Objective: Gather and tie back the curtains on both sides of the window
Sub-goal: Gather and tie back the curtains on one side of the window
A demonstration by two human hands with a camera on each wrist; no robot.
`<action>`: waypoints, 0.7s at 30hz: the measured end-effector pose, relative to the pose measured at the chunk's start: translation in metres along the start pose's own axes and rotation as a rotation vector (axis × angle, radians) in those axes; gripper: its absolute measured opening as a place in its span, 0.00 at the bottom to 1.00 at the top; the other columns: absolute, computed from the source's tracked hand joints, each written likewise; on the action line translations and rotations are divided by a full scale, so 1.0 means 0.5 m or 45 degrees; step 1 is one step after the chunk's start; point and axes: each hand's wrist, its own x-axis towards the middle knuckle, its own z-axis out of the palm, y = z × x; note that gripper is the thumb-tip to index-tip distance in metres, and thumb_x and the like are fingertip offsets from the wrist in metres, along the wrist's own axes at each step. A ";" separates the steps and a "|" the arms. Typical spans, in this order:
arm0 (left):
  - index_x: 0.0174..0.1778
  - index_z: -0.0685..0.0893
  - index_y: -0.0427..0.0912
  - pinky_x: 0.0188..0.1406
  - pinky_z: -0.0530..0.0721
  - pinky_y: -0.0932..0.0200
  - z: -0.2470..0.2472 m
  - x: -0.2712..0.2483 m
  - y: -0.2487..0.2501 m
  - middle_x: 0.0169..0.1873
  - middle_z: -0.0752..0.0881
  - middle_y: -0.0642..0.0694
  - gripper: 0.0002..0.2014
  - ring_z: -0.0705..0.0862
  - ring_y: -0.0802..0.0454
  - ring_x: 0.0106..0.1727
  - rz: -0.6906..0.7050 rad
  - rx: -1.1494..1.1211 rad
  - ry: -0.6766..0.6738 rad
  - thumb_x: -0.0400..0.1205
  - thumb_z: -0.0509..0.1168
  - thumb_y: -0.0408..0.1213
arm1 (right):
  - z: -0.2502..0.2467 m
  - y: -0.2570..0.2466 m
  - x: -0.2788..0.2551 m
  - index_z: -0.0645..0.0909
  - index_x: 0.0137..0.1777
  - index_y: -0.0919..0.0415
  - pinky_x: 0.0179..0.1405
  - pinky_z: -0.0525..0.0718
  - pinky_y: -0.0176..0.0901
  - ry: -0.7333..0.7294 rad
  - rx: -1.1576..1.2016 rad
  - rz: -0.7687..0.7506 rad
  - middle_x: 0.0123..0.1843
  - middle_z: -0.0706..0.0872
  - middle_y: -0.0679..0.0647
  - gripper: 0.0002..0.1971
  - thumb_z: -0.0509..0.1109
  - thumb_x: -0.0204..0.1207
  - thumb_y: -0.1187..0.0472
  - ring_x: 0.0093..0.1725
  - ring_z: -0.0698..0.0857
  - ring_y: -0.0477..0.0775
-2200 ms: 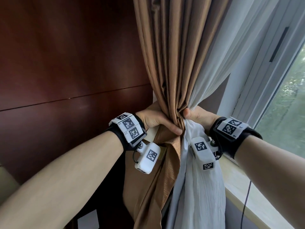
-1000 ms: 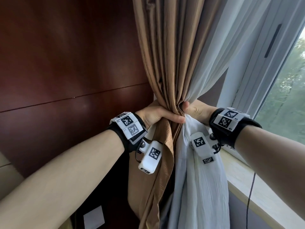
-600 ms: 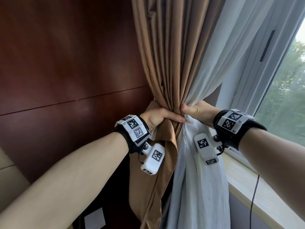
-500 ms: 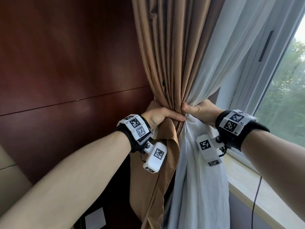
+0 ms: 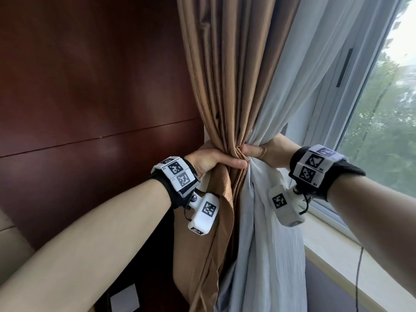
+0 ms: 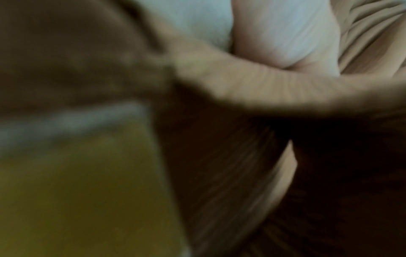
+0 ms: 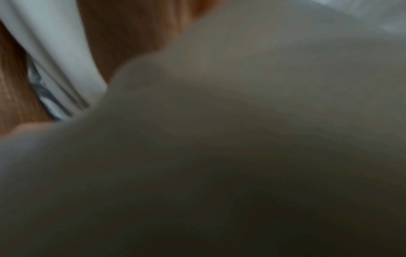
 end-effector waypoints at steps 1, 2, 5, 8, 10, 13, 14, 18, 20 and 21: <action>0.54 0.90 0.43 0.77 0.81 0.48 -0.002 0.000 0.001 0.49 0.95 0.49 0.25 0.90 0.50 0.62 -0.009 0.002 -0.012 0.60 0.81 0.29 | -0.002 -0.003 0.000 0.81 0.78 0.48 0.82 0.77 0.49 -0.015 0.013 0.031 0.73 0.87 0.45 0.58 0.73 0.51 0.12 0.77 0.83 0.47; 0.53 0.90 0.43 0.77 0.81 0.48 -0.003 -0.001 0.003 0.49 0.95 0.48 0.24 0.90 0.49 0.62 -0.019 0.006 -0.023 0.60 0.81 0.29 | -0.005 -0.008 0.001 0.81 0.77 0.46 0.80 0.78 0.51 -0.031 0.000 0.073 0.72 0.88 0.45 0.58 0.75 0.48 0.13 0.76 0.83 0.48; 0.56 0.90 0.43 0.74 0.83 0.51 -0.003 0.000 0.002 0.53 0.94 0.46 0.26 0.90 0.47 0.64 -0.019 0.003 -0.029 0.60 0.81 0.27 | -0.025 -0.041 0.001 0.84 0.69 0.46 0.62 0.90 0.56 -0.142 0.071 0.346 0.66 0.90 0.47 0.44 0.85 0.49 0.31 0.66 0.89 0.52; 0.55 0.91 0.41 0.67 0.85 0.56 0.003 0.008 -0.002 0.50 0.95 0.49 0.26 0.92 0.54 0.59 0.026 0.024 0.112 0.61 0.86 0.24 | -0.044 -0.065 -0.004 0.86 0.65 0.50 0.44 0.92 0.46 -0.163 0.176 0.489 0.57 0.94 0.49 0.33 0.85 0.56 0.51 0.52 0.93 0.49; 0.52 0.93 0.41 0.65 0.85 0.59 0.007 0.017 -0.004 0.47 0.96 0.51 0.22 0.93 0.57 0.54 0.034 0.031 0.183 0.64 0.85 0.24 | -0.045 -0.066 -0.006 0.87 0.64 0.55 0.34 0.90 0.37 -0.070 0.249 0.514 0.54 0.94 0.51 0.26 0.87 0.65 0.63 0.43 0.95 0.43; 0.52 0.92 0.41 0.71 0.85 0.54 0.012 0.026 -0.004 0.46 0.96 0.52 0.17 0.93 0.57 0.52 -0.030 0.006 0.172 0.69 0.83 0.26 | -0.045 -0.060 -0.011 0.88 0.61 0.58 0.37 0.92 0.37 0.019 0.365 0.489 0.54 0.95 0.56 0.21 0.83 0.70 0.76 0.46 0.96 0.47; 0.52 0.92 0.41 0.72 0.84 0.53 0.012 0.027 -0.004 0.46 0.96 0.52 0.16 0.94 0.56 0.52 -0.052 0.006 0.166 0.70 0.83 0.26 | -0.046 -0.057 -0.012 0.89 0.61 0.61 0.44 0.94 0.41 0.005 0.404 0.479 0.56 0.95 0.57 0.22 0.82 0.70 0.79 0.52 0.95 0.52; 0.59 0.90 0.42 0.69 0.82 0.59 0.000 0.031 -0.001 0.48 0.95 0.57 0.25 0.92 0.63 0.53 0.020 0.112 0.144 0.66 0.86 0.33 | -0.053 -0.043 -0.021 0.88 0.59 0.68 0.58 0.94 0.49 -0.104 0.461 0.466 0.58 0.94 0.62 0.22 0.71 0.72 0.89 0.60 0.94 0.59; 0.64 0.89 0.43 0.72 0.80 0.58 -0.010 0.038 -0.001 0.53 0.94 0.57 0.37 0.90 0.63 0.60 0.114 0.263 0.130 0.57 0.90 0.44 | -0.051 -0.036 -0.022 0.88 0.58 0.67 0.55 0.94 0.46 -0.069 0.385 0.449 0.58 0.94 0.62 0.21 0.70 0.73 0.89 0.60 0.93 0.60; 0.66 0.89 0.44 0.75 0.79 0.56 -0.012 0.043 -0.001 0.56 0.94 0.56 0.43 0.89 0.61 0.64 0.158 0.342 0.126 0.53 0.91 0.50 | -0.048 -0.032 -0.022 0.88 0.58 0.65 0.54 0.93 0.46 -0.029 0.329 0.435 0.58 0.94 0.62 0.21 0.70 0.74 0.87 0.61 0.93 0.61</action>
